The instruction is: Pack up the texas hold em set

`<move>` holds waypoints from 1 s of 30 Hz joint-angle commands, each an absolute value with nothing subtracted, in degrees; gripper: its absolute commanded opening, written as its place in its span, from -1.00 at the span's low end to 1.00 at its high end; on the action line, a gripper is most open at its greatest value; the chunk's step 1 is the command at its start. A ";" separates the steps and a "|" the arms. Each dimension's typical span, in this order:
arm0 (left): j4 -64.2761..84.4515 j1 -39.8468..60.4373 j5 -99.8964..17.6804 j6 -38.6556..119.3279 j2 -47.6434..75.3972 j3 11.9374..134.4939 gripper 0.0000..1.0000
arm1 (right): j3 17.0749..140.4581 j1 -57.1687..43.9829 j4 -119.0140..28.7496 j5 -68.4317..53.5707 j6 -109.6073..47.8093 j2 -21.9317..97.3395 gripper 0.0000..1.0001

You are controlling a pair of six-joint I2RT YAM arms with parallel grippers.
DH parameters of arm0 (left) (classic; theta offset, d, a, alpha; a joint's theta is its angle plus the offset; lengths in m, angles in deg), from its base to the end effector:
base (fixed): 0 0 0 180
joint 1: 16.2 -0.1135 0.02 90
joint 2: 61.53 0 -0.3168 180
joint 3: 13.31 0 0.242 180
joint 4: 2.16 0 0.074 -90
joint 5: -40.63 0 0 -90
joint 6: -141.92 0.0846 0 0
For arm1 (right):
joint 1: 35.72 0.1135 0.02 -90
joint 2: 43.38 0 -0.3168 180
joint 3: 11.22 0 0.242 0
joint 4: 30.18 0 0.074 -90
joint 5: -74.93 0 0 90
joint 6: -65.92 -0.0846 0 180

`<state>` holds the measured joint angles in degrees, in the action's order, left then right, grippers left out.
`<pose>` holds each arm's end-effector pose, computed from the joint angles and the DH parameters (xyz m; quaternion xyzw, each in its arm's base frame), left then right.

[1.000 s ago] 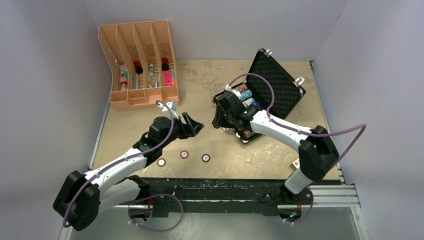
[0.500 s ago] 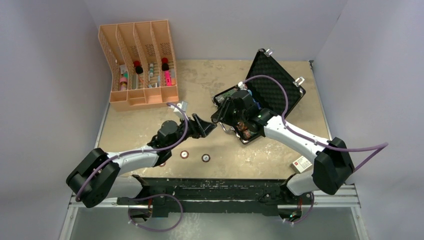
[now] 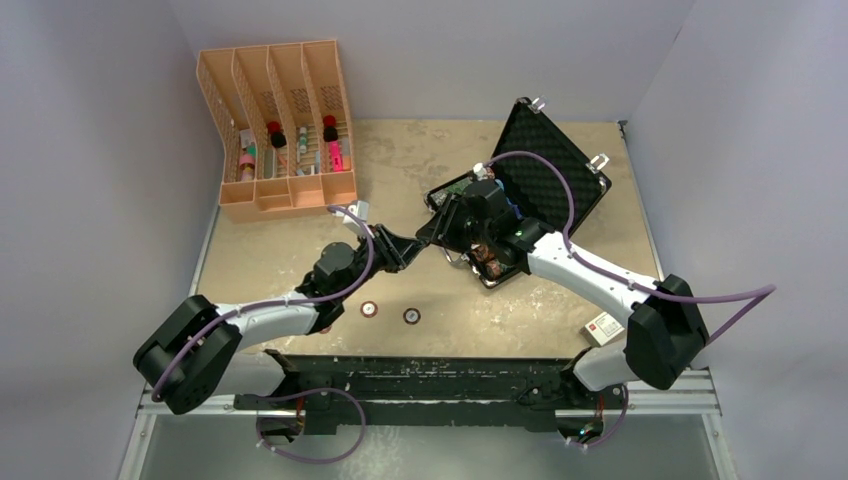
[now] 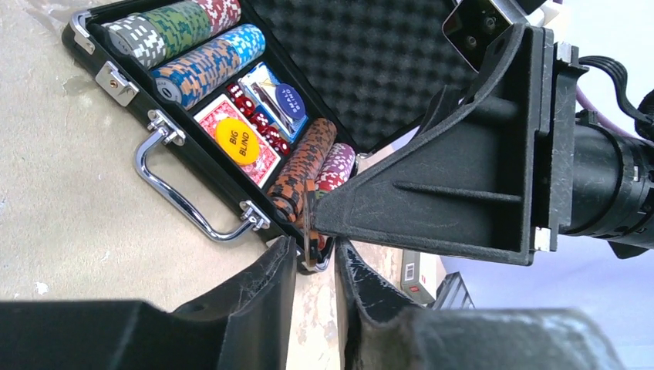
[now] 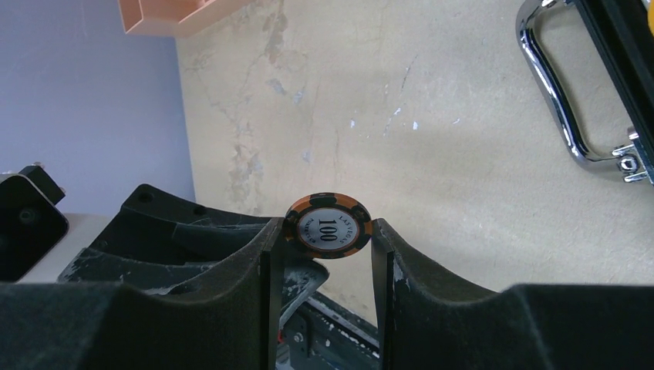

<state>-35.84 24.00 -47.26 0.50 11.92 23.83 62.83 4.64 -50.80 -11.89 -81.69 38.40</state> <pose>0.2143 -0.1851 0.2666 -0.0580 0.7208 -0.5044 0.4718 0.2667 0.2328 0.3192 0.1147 0.8508 0.4021 0.3182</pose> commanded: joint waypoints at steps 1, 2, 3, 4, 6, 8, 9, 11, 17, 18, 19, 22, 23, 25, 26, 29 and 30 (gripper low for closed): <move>-39.63 24.49 -48.40 0.40 12.64 25.44 -0.62 | 62.72 4.28 -48.01 -10.09 -82.38 37.04 -0.29; -39.73 24.44 -48.54 0.60 12.58 25.44 -0.71 | 62.65 4.28 -47.92 -10.06 -82.29 37.04 -0.29; -39.75 24.48 -48.69 0.98 12.58 25.52 -0.80 | 62.64 4.23 -47.88 -10.05 -82.08 37.12 -0.29; -39.75 24.47 -48.81 1.36 12.61 25.63 -0.90 | 62.63 4.14 -47.80 -10.02 -81.72 37.17 -0.29; -39.04 24.41 -48.79 2.06 12.61 26.29 -1.00 | 62.83 3.66 -47.30 -9.25 -79.69 37.42 -0.25; -36.11 24.47 -48.80 3.36 11.79 27.77 -1.00 | 63.92 2.76 -47.86 -8.41 -76.08 37.65 -0.15; -34.75 24.43 -48.76 3.99 11.14 28.24 -1.00 | 64.75 2.25 -48.74 -8.32 -73.92 37.67 -0.07; -31.31 24.29 -48.40 5.35 9.76 29.71 -1.00 | 66.41 0.81 -49.89 -8.01 -69.07 37.12 0.12; -18.27 21.61 -38.44 9.63 6.19 36.36 -1.00 | 68.26 -4.01 -47.00 2.74 -51.39 34.28 0.36; -17.07 20.72 -35.38 9.86 5.64 37.52 -1.00 | 68.34 -4.33 -46.45 5.78 -48.28 33.90 0.36; -16.35 19.95 -32.45 9.97 5.13 38.63 -1.00 | 68.28 -4.57 -45.73 10.15 -45.39 33.33 0.34; -13.31 18.84 -23.73 11.56 3.19 41.92 -1.00 | 67.28 -4.92 -42.25 19.62 -40.10 31.14 0.31; -12.52 18.86 -21.74 12.24 2.37 42.70 -1.00 | 66.88 -4.88 -40.98 22.63 -39.18 30.24 0.30; -11.19 18.80 -18.79 13.59 0.78 44.13 -1.00 | 65.99 -4.94 -38.35 27.76 -38.28 28.35 0.25; -10.40 18.78 -17.78 14.20 -0.04 44.65 -1.00 | 65.59 -4.92 -37.02 29.50 -38.45 27.33 0.21; -10.24 18.77 -14.78 15.05 -2.18 45.58 -1.00 | 65.13 -4.92 -35.43 31.80 -39.09 25.87 -0.08; -10.08 18.78 -14.13 15.21 -2.71 45.76 -1.00 | 65.10 -4.95 -35.10 32.61 -39.21 25.68 -0.25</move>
<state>-10.35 18.91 -21.64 12.13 0.29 42.50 65.37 -5.22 -40.96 23.04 -41.89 27.89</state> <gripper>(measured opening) 0.020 0.485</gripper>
